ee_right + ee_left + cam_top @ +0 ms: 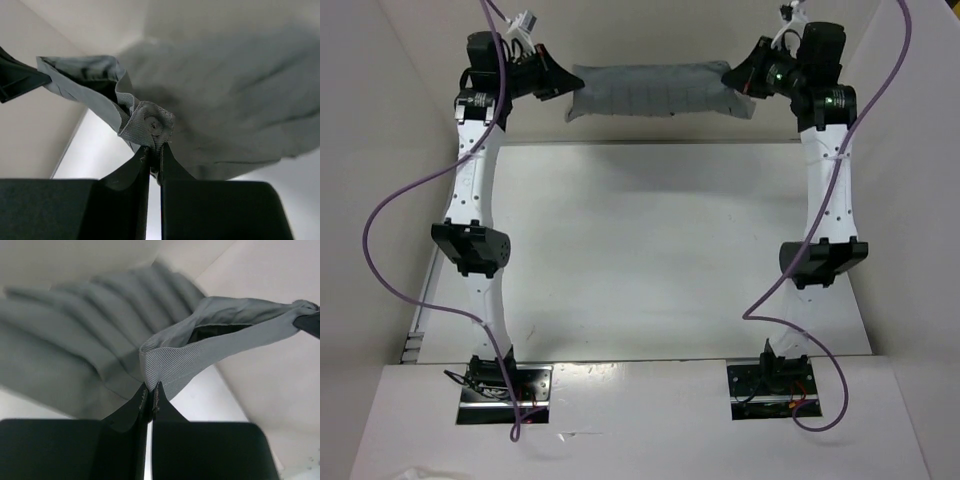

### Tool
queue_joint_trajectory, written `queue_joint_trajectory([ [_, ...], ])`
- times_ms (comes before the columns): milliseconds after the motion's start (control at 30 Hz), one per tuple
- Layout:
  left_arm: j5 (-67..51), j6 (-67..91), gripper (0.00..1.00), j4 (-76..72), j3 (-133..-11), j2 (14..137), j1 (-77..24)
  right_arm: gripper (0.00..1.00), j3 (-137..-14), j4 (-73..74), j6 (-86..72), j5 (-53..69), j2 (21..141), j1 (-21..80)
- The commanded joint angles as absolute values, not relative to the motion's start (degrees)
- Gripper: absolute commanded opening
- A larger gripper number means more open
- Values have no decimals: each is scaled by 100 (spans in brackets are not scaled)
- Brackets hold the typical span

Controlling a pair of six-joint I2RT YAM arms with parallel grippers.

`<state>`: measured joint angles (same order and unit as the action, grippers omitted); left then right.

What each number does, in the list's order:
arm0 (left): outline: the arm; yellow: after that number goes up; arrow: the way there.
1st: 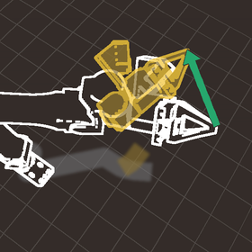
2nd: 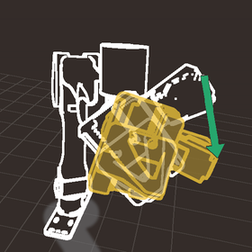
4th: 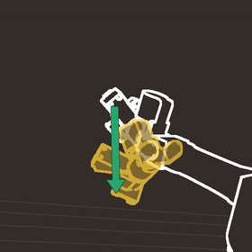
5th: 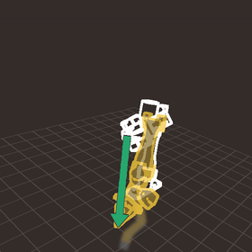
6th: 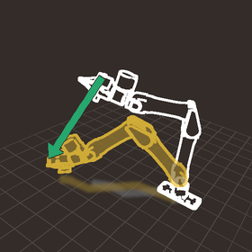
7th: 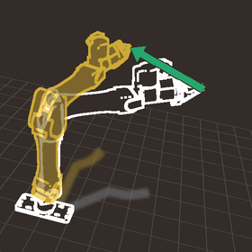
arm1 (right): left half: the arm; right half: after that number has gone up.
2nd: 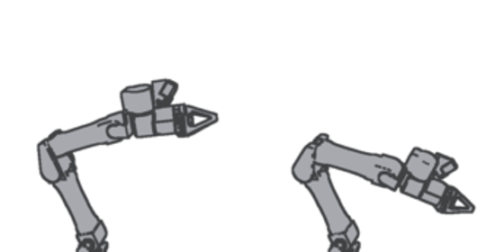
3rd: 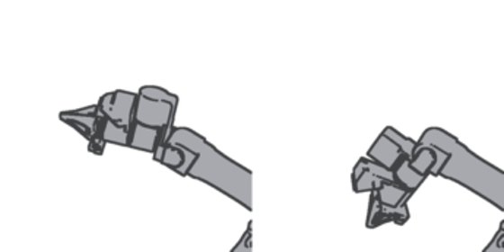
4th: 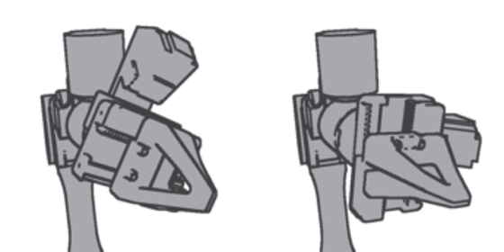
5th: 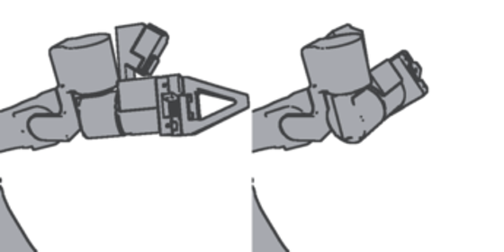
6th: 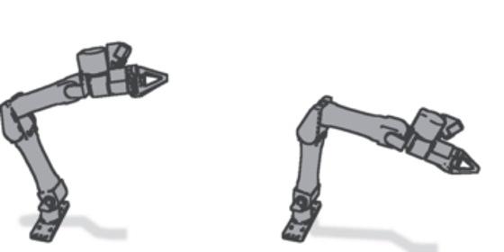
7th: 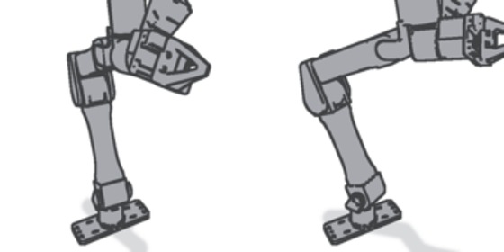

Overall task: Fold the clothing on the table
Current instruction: Fold the skirt

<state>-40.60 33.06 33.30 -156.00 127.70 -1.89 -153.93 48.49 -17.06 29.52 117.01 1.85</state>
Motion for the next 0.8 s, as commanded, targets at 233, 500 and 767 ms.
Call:
queue_joint_trajectory([
  [233,-3393,3436,0,1424,-7866,10349,-439,0,-8726,4305,-1775,2040,9670,807],
  [500,-3340,3586,0,2160,-5047,8202,-686,0,-6330,5369,-2539,2285,8201,1599],
  [767,-2945,3427,0,3086,-5922,7576,-510,0,-7476,6152,-2716,1575,8050,1600],
])
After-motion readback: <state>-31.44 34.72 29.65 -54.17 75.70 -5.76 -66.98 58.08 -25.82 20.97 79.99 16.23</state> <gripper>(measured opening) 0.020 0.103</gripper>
